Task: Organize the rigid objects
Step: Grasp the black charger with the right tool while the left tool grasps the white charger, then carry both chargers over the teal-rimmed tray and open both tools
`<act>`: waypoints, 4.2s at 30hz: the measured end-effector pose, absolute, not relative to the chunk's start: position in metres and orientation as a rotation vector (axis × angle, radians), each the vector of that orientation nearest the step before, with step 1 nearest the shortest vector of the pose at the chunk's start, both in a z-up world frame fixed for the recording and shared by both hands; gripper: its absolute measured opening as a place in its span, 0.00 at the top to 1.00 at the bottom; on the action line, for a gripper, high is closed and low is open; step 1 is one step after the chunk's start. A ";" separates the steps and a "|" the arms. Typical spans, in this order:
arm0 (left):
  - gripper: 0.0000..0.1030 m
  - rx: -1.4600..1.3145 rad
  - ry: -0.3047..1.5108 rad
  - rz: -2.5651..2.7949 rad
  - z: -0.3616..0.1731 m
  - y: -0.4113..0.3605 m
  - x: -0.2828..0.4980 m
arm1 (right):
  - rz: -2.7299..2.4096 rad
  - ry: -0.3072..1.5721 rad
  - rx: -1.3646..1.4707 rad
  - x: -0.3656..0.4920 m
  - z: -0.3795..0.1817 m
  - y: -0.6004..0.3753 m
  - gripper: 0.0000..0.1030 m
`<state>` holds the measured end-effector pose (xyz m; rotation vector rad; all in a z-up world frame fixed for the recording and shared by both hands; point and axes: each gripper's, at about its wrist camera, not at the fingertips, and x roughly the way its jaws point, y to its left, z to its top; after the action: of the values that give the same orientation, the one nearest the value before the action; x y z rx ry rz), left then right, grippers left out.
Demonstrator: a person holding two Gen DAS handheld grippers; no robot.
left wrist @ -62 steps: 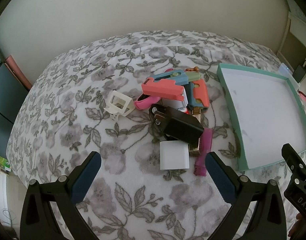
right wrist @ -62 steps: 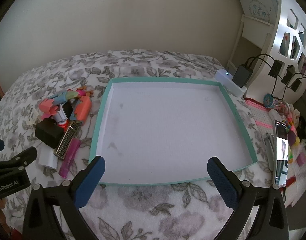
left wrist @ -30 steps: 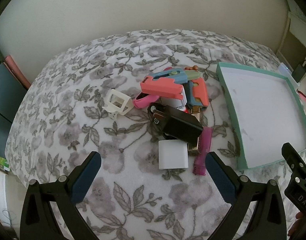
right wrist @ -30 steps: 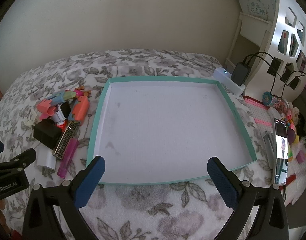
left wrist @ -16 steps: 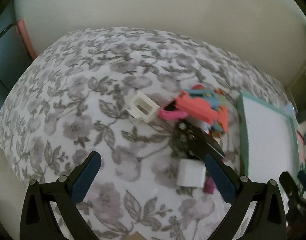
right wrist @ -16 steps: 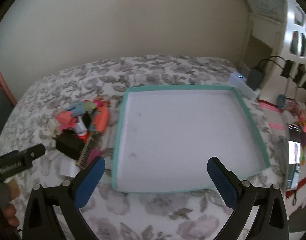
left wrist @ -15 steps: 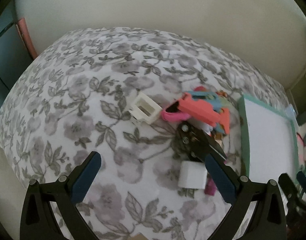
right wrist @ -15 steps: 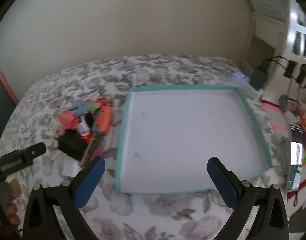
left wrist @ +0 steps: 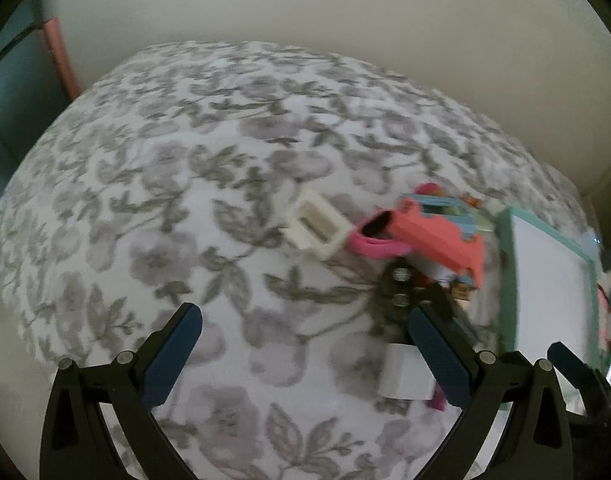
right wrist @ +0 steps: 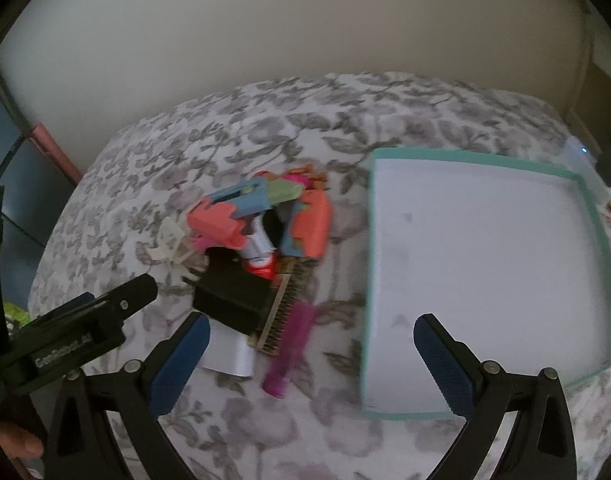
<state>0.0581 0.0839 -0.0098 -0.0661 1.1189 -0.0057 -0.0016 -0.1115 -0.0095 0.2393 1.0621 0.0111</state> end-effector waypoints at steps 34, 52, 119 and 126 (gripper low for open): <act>0.01 -0.152 1.199 0.047 -0.059 0.107 0.064 | 0.138 1.113 0.467 0.038 -0.050 -0.080 0.30; 0.02 -0.076 1.199 -0.076 -0.050 0.077 0.044 | 0.136 1.068 0.510 0.016 -0.033 -0.102 0.42; 0.57 0.110 1.087 -0.351 0.013 -0.115 0.087 | -0.312 0.781 0.599 -0.008 0.023 -0.266 0.42; 0.57 0.110 1.105 -0.385 -0.002 -0.152 0.099 | -0.486 0.795 0.567 -0.008 0.009 -0.312 0.42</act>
<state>0.0988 -0.1523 -0.0017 0.1095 1.1052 -0.3847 -0.0084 -0.3123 0.0094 0.5674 0.7951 -0.4855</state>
